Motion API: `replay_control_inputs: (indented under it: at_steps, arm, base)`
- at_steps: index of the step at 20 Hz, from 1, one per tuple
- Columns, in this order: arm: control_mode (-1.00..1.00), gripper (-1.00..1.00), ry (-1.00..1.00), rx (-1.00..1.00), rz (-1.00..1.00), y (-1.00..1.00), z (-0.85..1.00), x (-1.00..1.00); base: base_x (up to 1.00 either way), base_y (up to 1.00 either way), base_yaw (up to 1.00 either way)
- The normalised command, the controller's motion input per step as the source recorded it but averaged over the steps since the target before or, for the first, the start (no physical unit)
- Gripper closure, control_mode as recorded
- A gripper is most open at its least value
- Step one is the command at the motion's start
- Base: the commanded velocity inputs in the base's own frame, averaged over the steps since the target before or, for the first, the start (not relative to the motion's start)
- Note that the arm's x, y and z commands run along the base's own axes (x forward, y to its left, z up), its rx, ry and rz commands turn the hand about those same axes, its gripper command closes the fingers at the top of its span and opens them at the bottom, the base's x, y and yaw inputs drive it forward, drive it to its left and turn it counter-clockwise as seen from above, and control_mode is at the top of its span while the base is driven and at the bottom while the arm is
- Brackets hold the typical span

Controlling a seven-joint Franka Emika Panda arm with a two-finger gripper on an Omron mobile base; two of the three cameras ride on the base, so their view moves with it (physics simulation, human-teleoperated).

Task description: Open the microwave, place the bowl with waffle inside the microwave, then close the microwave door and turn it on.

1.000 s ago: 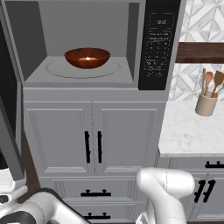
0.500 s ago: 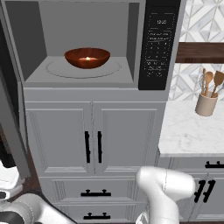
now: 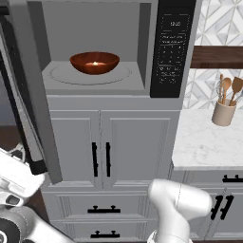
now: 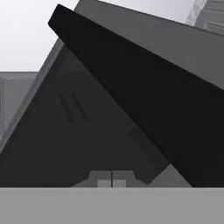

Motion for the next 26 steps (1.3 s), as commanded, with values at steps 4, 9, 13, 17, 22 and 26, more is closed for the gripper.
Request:
replay_control_inputs:
  at_steps: [4,9,13,17,22,26]
  arm:
    - [-1.0,1.0,0.06,0.45,0.06,-1.0,0.62,0.0]
    - [-1.0,1.0,0.08,0.45,0.11,-1.0,0.52,0.01]
    - [-1.0,1.0,0.08,0.45,0.12,-1.0,0.49,0.13]
    - [-1.0,1.0,0.07,0.45,0.12,-1.0,0.36,0.5]
    - [-1.0,1.0,0.04,0.44,0.12,-1.0,0.24,0.81]
    - [-1.0,1.0,0.07,0.39,0.1,-1.0,0.14,0.94]
  base:
    - [0.0,0.0,0.0]
    - [0.0,0.0,0.0]
    - [0.0,0.0,0.0]
    - [0.0,0.0,0.0]
    - [0.0,0.0,0.0]
    - [0.0,0.0,0.0]
